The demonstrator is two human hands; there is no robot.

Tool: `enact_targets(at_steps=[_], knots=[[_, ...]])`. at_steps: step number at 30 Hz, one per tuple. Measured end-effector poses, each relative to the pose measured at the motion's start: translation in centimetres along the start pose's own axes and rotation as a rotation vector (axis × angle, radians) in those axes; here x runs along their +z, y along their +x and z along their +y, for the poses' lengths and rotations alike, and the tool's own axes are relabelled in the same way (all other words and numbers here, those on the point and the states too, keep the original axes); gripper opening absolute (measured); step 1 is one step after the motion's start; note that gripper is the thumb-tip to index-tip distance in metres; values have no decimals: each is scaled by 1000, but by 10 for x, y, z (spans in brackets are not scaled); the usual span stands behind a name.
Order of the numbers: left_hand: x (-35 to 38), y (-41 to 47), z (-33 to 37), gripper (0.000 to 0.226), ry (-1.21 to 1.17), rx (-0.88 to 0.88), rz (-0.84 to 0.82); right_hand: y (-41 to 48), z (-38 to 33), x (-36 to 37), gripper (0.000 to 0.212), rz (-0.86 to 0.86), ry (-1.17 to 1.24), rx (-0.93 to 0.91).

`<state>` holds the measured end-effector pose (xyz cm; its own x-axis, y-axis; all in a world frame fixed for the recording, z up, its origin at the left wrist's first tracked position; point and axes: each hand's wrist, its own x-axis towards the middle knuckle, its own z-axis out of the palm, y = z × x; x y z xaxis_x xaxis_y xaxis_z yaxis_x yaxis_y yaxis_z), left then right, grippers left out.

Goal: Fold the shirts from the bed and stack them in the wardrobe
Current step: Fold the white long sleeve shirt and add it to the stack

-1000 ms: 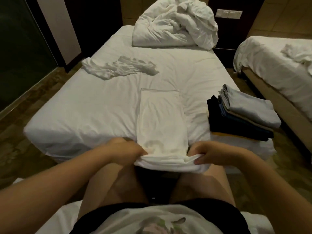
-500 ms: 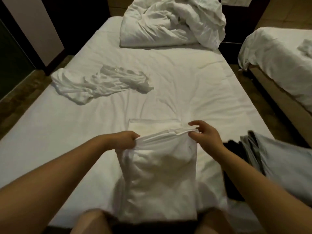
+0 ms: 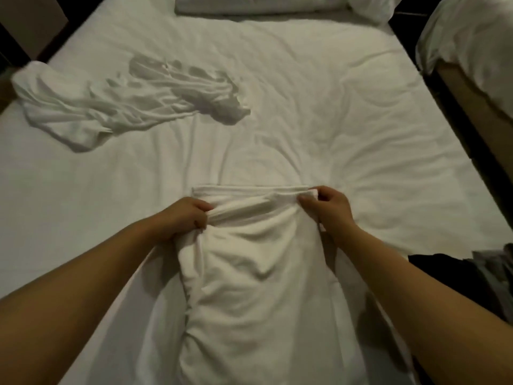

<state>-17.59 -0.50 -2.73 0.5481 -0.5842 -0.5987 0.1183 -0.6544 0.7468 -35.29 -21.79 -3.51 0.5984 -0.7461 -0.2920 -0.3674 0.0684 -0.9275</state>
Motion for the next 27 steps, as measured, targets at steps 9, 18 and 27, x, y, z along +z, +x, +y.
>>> enact_targets(at_steps=[9,18,27], knots=[[15,-14,-12,47,23,170,420,-1,1,2,46,8,-209,16],[59,-46,-19,63,178,96,683,-6,1,10,32,110,-187,108],[34,-24,-29,13,-394,102,528,-9,5,6,40,137,-192,108]])
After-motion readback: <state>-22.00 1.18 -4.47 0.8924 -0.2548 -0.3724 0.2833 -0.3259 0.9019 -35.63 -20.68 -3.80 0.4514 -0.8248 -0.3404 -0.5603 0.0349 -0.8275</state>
